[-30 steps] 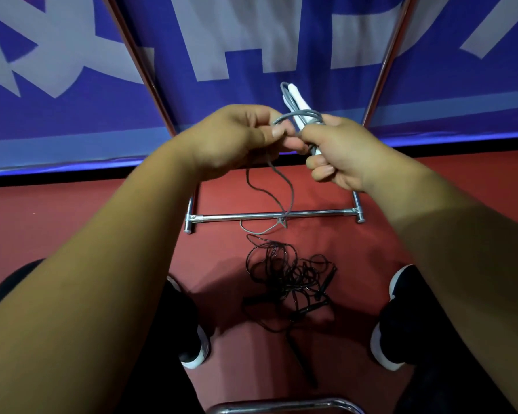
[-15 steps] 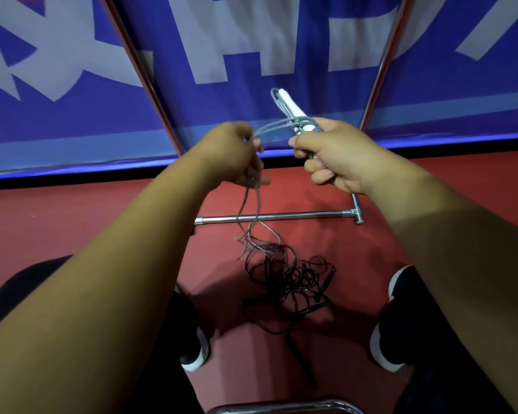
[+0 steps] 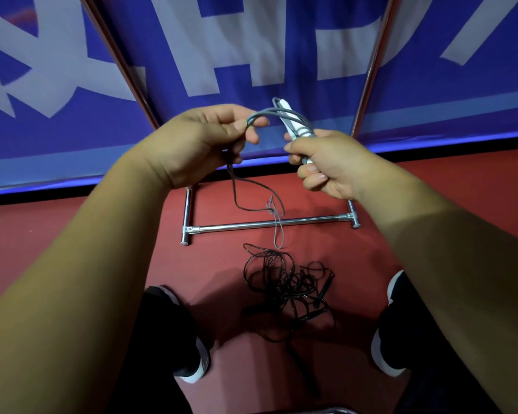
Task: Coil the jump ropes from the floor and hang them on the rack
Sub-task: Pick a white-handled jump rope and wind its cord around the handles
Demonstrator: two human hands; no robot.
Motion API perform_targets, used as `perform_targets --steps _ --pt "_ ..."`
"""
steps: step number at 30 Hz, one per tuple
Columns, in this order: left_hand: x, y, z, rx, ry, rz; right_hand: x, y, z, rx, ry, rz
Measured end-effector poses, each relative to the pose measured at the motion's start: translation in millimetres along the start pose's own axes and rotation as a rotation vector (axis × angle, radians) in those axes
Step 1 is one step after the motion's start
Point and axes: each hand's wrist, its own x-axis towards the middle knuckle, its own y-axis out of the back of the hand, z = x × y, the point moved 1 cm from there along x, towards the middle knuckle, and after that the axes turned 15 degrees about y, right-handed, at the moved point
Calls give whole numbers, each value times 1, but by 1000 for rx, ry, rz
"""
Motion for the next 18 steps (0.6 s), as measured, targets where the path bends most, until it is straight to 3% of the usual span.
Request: perform_targets --steps 3,6,9,11,13,18 --pt "-4 4 -1 25 108 27 -2 2 -3 33 30 -7" --pt "-1 0 -3 96 178 235 -7 -2 -7 17 44 -84" --pt "7 -8 -10 364 120 530 -11 -10 -8 6 32 -142" --pt "12 -11 -12 492 -10 652 -10 -12 -8 59 8 -80" --pt "15 -12 -11 358 -98 606 -7 -10 -7 124 -7 11" --pt "12 -22 -4 69 -107 211 -4 -1 -6 214 -16 115"
